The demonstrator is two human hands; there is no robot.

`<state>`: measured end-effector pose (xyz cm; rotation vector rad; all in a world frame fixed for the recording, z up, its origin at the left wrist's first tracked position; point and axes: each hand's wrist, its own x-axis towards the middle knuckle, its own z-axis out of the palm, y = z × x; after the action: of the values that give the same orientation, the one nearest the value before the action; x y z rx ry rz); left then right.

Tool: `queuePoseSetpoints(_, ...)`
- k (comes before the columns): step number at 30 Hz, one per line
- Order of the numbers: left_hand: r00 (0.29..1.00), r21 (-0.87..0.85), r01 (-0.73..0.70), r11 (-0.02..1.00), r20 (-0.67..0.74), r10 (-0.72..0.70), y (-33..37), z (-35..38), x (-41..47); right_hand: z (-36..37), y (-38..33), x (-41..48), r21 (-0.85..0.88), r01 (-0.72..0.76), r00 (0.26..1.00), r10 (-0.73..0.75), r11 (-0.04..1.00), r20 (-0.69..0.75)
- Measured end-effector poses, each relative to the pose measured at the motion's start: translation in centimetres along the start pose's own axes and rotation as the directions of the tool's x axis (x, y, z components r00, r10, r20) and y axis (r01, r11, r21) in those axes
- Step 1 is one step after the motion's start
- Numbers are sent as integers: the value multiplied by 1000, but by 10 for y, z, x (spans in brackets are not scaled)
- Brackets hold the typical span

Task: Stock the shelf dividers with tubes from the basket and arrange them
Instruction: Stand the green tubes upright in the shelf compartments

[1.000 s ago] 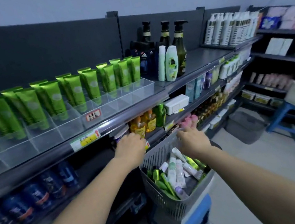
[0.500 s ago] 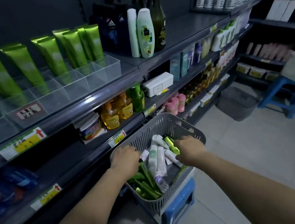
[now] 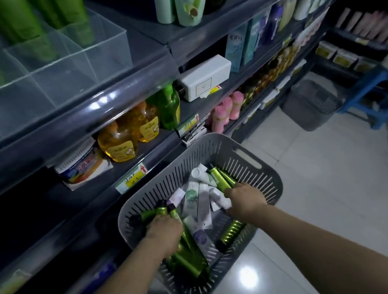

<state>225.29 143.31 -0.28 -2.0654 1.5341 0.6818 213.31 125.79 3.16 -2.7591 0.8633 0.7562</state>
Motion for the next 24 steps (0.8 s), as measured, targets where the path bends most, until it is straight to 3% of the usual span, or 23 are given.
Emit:
queuePoseSetpoints(4, 987, -5, -97, 995, 131, 96, 8, 15, 16, 17, 8, 24, -20, 0, 998, 1, 1000, 58)
queuePoseSetpoints(9, 954, -2, -198, 980, 230, 193, 18, 37, 36, 44, 22, 46, -112, 63, 954, -26, 992, 299)
queuePoseSetpoints(16, 961, -15, -212, 977, 178, 211, 16, 57, 46, 67, 43, 70, -153, 228, 874, -133, 961, 468)
queuePoseSetpoints(20, 974, -304, -105, 947, 159, 159, 7, 43, 46, 71, 48, 89, -233, 316, 855, -171, 920, 489)
queuePoseSetpoints(24, 980, -609, 66, 791, 187, 62, -1, 28, 45, 79, 53, 96, -309, 331, 854, -143, 891, 501)
